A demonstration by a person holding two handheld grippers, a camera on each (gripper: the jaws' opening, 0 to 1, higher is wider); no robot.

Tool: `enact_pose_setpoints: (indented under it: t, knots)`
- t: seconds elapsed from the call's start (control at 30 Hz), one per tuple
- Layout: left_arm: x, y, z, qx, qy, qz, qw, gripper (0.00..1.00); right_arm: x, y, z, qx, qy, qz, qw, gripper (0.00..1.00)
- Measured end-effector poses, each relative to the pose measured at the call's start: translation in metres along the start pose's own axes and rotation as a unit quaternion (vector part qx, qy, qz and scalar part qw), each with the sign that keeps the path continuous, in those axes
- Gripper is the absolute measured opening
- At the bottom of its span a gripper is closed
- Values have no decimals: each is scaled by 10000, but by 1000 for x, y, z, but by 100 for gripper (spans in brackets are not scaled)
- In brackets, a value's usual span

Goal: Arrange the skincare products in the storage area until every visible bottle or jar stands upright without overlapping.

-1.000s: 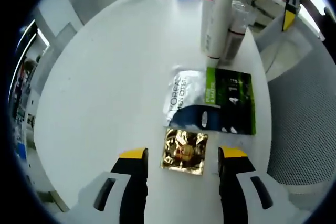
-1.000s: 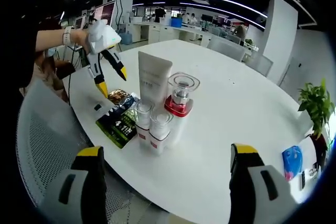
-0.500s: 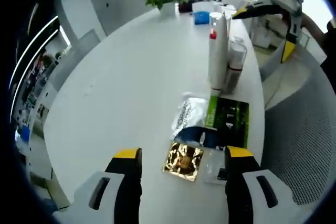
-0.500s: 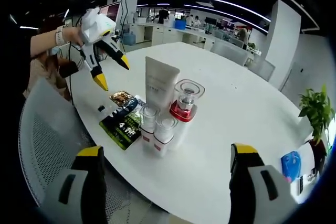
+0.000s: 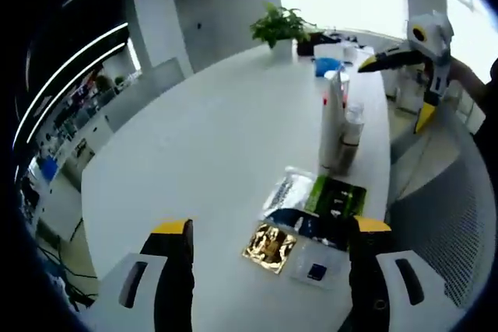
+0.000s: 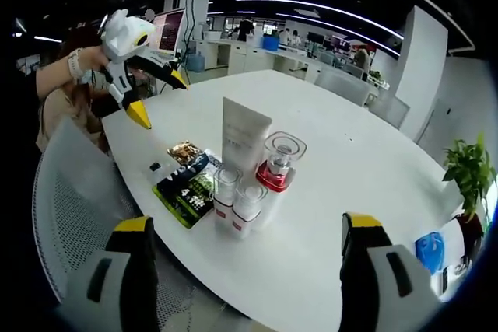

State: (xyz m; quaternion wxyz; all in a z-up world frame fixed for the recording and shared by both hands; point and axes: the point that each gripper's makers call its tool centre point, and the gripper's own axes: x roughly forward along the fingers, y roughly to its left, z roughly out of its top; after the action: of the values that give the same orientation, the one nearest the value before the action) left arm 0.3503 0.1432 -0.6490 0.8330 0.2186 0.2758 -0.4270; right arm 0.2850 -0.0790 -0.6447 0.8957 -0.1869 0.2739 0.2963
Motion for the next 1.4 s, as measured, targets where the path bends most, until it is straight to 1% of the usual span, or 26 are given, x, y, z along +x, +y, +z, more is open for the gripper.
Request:
enact_pose_setpoints:
  t: [0.17, 0.3, 0.47, 0.53, 0.6, 0.77, 0.83, 0.93, 1.0, 1.17, 1.27, 1.3, 1.4]
  knots:
    - [-16, 0, 3, 69, -173, 273, 9995, 88, -2, 2, 4, 3, -80, 30, 10000, 100]
    - [-27, -1, 9, -130, -433, 419, 9981, 91, -5, 5, 6, -13, -125, 38, 9999, 100]
    - [-38, -6, 10, -219, -614, 513, 9966, 95, -7, 6, 6, 7, -164, 49, 9999, 100]
    - [-42, -6, 7, -247, -652, 608, 9957, 97, -8, 6, 6, 19, -181, 56, 9998, 100]
    - [-47, -3, 1, -318, -664, 759, 9944, 97, -9, 5, 5, 55, -184, 52, 9998, 100]
    - [-59, 1, -11, -573, -739, 954, 9910, 97, -10, 7, 3, 62, -207, 53, 9998, 100]
    - [-65, 3, -17, -747, -741, 1078, 9886, 97, -11, 7, 4, 74, -239, 41, 9997, 100]
    - [-70, 0, -23, -835, -759, 1134, 9871, 97, -10, 8, 3, 86, -242, 14, 9997, 100]
    - [-72, -1, -26, -915, -790, 1215, 9852, 97, -10, 8, 3, 94, -252, 12, 9996, 100]
    - [-76, -7, -26, -968, -942, 1321, 9820, 97, -10, 9, 6, 178, -369, -7, 9992, 100]
    - [-77, -13, -27, -1108, -1066, 1292, 9796, 97, -8, 12, 1, 198, -285, 23, 9994, 100]
    - [-76, -16, -28, -1250, -1138, 1248, 9777, 97, -8, 14, 0, 195, -270, 35, 9994, 100]
    - [-78, -17, -30, -1238, -1236, 1382, 9748, 97, -7, 18, -2, 257, -265, 89, 9993, 100]
